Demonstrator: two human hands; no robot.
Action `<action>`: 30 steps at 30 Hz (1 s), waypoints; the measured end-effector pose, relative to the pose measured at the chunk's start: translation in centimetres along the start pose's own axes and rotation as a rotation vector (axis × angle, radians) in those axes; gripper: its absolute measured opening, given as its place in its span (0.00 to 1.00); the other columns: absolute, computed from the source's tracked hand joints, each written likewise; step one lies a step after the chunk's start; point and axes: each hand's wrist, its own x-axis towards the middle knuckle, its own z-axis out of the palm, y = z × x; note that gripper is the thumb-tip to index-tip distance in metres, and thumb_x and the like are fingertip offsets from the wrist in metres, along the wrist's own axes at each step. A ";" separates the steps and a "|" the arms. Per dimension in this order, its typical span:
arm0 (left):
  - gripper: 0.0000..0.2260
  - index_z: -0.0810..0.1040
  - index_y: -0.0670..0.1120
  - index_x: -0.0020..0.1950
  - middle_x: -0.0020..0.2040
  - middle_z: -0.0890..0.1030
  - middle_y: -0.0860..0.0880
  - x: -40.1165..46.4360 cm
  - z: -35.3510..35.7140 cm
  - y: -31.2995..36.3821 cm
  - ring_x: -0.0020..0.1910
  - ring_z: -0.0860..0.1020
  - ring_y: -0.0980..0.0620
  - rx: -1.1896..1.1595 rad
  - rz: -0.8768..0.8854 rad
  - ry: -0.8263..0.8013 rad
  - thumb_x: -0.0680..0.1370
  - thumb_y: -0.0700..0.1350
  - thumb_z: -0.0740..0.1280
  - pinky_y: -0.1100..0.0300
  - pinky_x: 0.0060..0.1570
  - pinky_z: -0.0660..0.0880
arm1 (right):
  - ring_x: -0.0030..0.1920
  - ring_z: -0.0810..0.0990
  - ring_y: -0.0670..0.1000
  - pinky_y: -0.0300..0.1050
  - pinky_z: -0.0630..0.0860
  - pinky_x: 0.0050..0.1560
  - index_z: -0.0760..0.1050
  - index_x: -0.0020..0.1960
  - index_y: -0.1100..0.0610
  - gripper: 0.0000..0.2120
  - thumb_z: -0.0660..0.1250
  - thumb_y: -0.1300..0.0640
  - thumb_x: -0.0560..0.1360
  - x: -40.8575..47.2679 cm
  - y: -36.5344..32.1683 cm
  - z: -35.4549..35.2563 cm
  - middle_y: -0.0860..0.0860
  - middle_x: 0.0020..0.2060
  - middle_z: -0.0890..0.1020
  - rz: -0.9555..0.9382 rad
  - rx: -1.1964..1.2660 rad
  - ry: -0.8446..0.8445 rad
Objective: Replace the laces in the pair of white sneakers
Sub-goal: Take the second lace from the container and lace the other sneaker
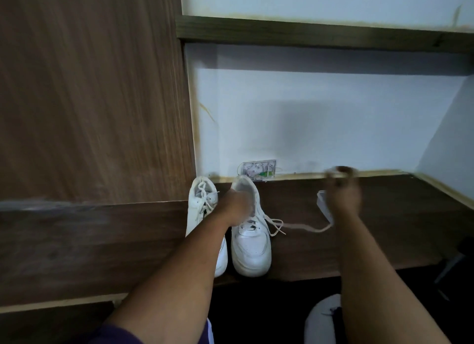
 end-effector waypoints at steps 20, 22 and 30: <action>0.11 0.78 0.48 0.61 0.65 0.67 0.43 -0.8 0.1 0.0 0.58 0.75 0.44 0.102 -0.016 -0.067 0.80 0.46 0.63 0.57 0.58 0.72 | 0.72 0.57 0.64 0.65 0.58 0.69 0.63 0.71 0.50 0.26 0.65 0.52 0.75 -2.2 0.8 3.4 0.57 0.72 0.61 0.012 -0.889 -0.440; 0.11 0.76 0.49 0.61 0.61 0.71 0.43 -0.9 -0.3 0.0 0.57 0.76 0.44 0.083 -0.002 -0.038 0.80 0.44 0.61 0.59 0.53 0.71 | 0.67 0.68 0.59 0.57 0.68 0.66 0.75 0.61 0.47 0.16 0.67 0.52 0.73 -3.1 -0.6 4.6 0.53 0.63 0.72 -0.190 -0.747 -0.635; 0.08 0.75 0.50 0.50 0.53 0.80 0.49 -1.4 -0.9 0.8 0.48 0.78 0.51 -0.060 0.001 0.028 0.75 0.39 0.65 0.60 0.47 0.75 | 0.44 0.74 0.49 0.39 0.67 0.44 0.75 0.38 0.54 0.09 0.70 0.51 0.74 -6.0 -2.8 6.3 0.51 0.41 0.76 -0.349 -0.653 -0.914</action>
